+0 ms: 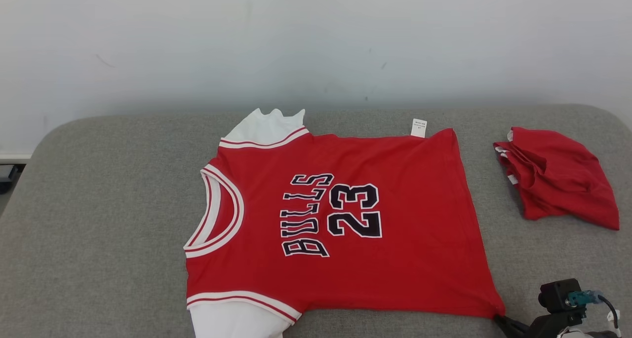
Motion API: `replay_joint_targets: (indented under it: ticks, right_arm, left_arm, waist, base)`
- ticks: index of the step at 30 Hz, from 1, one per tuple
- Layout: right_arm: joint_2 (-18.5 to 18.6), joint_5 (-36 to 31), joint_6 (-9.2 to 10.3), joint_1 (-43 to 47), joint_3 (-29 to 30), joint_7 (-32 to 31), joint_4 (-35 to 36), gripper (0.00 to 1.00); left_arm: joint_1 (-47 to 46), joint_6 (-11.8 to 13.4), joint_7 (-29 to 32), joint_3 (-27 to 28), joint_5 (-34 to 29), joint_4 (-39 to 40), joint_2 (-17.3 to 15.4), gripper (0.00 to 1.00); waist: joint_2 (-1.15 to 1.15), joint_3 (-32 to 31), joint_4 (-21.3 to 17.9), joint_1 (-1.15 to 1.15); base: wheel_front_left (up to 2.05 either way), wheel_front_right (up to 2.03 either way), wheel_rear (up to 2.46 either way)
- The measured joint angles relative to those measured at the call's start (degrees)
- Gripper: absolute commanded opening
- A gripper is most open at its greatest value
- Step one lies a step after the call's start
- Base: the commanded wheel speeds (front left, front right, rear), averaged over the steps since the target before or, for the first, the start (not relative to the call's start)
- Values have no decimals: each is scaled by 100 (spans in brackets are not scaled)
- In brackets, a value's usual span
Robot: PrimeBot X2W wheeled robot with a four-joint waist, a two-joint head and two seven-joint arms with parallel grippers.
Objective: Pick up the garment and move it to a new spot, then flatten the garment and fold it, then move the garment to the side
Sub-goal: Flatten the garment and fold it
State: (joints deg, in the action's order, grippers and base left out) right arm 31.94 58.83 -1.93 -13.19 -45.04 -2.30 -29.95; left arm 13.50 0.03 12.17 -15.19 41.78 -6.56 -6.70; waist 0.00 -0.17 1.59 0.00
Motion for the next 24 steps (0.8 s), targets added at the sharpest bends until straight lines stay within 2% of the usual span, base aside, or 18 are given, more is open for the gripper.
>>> replay_joint_targets:
  ticks: [4,5,6,7,8,19,24]
  right_arm:
    - [4,-5,49,-11,0,-22,7,0]
    - [3,-11,52,-17,4,-21,13,28]
    - [3,-11,74,-20,7,-21,15,85]
    - [3,-11,76,-21,11,-20,23,100]
    - [1,-10,76,-22,24,-16,33,100]
    - [-10,244,-35,-23,315,172,400,100]
    - [-18,240,-59,-85,482,492,813,100]
  left_arm:
    - [-77,55,23,-31,-38,-110,0,0]
    - [-116,62,23,-31,-55,-135,-5,0]
    - [-137,102,22,-30,-80,-147,-5,31]
    - [-147,113,20,-32,-126,-167,-8,76]
    - [-160,125,13,-31,-160,-185,-12,100]
    - [-259,198,-223,237,-171,49,-75,100]
    - [-382,252,-703,525,-218,385,-68,100]
  waist:
    - [0,22,-8,0]
    - [0,27,-9,0]
    - [0,32,-9,0]
    - [0,37,-9,0]
    - [0,41,-9,0]
    - [0,-27,-9,1]
    - [0,-90,-64,0]
  base:
    - [0,0,0]
    - [0,0,0]
    - [0,0,0]
    - [0,0,0]
    - [0,0,0]
    - [0,0,0]
    - [0,0,0]
